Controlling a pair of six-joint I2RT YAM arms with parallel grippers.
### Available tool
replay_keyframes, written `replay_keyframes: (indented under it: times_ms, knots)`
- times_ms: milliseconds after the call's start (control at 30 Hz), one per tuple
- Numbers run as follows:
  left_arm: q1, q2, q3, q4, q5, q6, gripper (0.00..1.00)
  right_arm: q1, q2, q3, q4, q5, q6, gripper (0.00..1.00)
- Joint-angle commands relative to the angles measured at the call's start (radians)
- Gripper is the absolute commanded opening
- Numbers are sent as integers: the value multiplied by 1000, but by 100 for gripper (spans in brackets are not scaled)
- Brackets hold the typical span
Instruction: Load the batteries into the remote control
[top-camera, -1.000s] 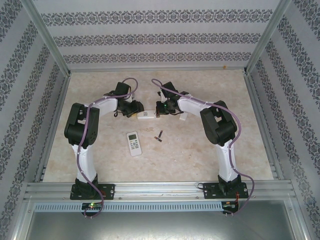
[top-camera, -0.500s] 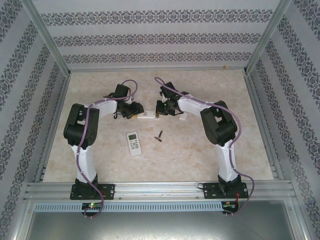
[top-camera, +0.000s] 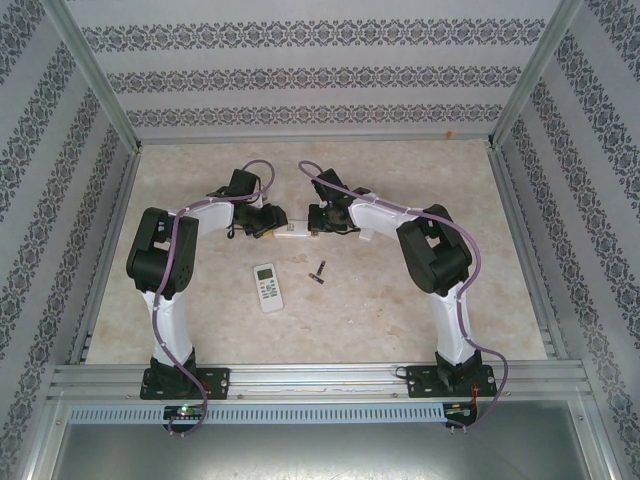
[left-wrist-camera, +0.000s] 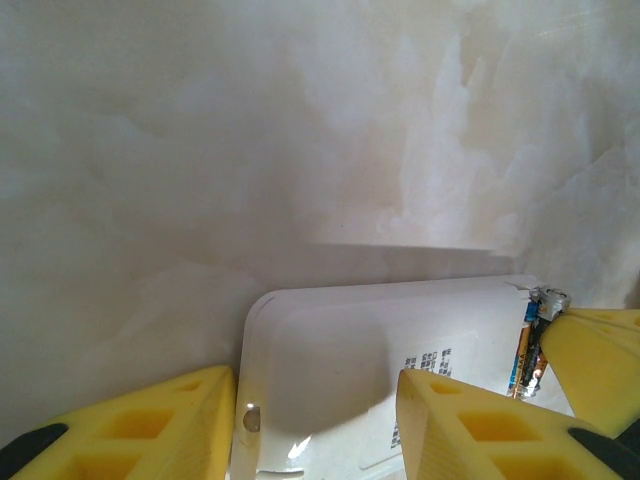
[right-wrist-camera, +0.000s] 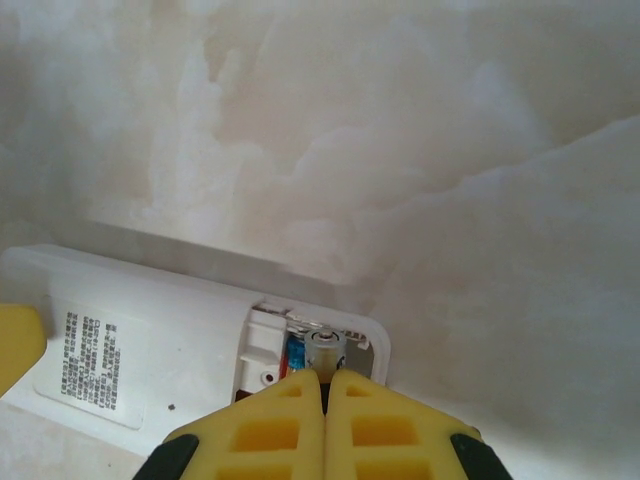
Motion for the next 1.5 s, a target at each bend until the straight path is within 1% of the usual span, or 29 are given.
replay_keyframes:
  times_ms: [0, 233, 367, 533, 600, 733, 833, 900, 967, 1067, 1233, 1467]
  knots:
    - [-17, -3, -25, -5, 36, -15, 46, 1, 54, -41, -35, 11, 26, 6]
    - [-16, -5, -24, -5, 35, -17, 46, -9, 54, -39, -27, 9, 44, 5]
    - [-20, -7, -32, 18, 49, -33, 46, 8, 39, -91, -7, -43, 129, 5]
    - [-27, -11, -53, 39, 56, -42, 46, 16, -2, -151, 6, -38, 236, 5]
    - [-28, -12, -58, 43, 62, -46, 46, 15, -2, -137, -32, -53, 242, 4]
    - [-28, -30, -73, 51, 57, -46, 46, 26, -7, -162, -32, -100, 250, 2]
    - [-28, -31, -80, 64, 61, -53, 46, 35, 7, -167, -55, -83, 236, 2]
    - [-29, -31, -79, 68, 64, -55, 46, 34, 21, -167, -68, -90, 243, 3]
    - [-29, -32, -75, 61, 63, -51, 46, 38, 31, -167, -91, -69, 261, 3]
    - [-29, -36, -71, 54, 53, -43, 46, 43, 42, -157, -102, -50, 243, 7]
    - [-31, -26, -63, 56, 57, -44, 46, 43, 50, -107, -113, -25, 195, 12]
    - [-31, -26, -57, 40, 43, -32, 46, 36, -54, -45, -119, 11, 131, 20]
